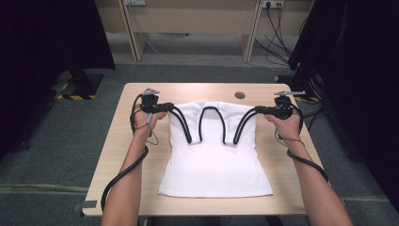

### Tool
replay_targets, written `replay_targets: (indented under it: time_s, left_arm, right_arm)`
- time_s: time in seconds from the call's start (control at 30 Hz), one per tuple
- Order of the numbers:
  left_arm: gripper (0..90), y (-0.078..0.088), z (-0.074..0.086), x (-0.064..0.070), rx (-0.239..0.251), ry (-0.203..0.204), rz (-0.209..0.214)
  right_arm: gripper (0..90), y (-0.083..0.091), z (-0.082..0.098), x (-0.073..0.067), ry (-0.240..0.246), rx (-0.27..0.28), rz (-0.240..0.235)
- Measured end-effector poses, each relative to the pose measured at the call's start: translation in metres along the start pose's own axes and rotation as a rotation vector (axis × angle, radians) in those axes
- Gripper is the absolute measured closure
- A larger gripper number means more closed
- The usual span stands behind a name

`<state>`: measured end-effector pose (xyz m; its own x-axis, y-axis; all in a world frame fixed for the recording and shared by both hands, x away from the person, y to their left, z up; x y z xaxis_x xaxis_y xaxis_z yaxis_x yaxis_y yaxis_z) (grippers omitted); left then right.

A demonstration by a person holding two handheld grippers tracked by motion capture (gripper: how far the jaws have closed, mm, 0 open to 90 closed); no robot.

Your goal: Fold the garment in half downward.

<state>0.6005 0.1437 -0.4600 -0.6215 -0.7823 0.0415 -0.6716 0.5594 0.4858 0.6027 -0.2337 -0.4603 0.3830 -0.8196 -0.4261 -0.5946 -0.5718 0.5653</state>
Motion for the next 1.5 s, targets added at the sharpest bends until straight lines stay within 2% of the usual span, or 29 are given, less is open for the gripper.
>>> replay_targets:
  time_s: [0.17,0.57,1.33,1.5]
  left_arm:
    - [81.4,0.003,-0.005,-0.003,0.002,-0.006,-0.001]
    - [81.4,0.008,-0.014,-0.002,-0.021,-0.037,0.021]
    - [81.5,0.015,-0.041,-0.004,0.022,-0.082,-0.001]
    - [81.7,0.016,-0.044,-0.003,0.026,-0.091,-0.001]
  right_arm:
    - [83.2,0.006,-0.008,0.001,-0.010,0.021,-0.004]
    - [83.5,0.014,-0.014,0.003,0.013,0.026,0.004]
    - [83.5,0.029,-0.040,-0.006,0.045,0.072,0.006]
    - [83.4,0.030,-0.042,-0.006,0.057,0.065,0.015]
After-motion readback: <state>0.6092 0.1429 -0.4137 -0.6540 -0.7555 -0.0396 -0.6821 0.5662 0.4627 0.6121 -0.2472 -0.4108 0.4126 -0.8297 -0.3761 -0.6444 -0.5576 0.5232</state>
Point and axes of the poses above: each handheld gripper's, and its own axes: y roughly backward along the jaws, z roughly out of its underside, x roughly to its right, the point moved 9 cm from there along -y, roughly forward along the jaws, and after that the axes turned 12 degrees about -y, right-handed, at the moved point
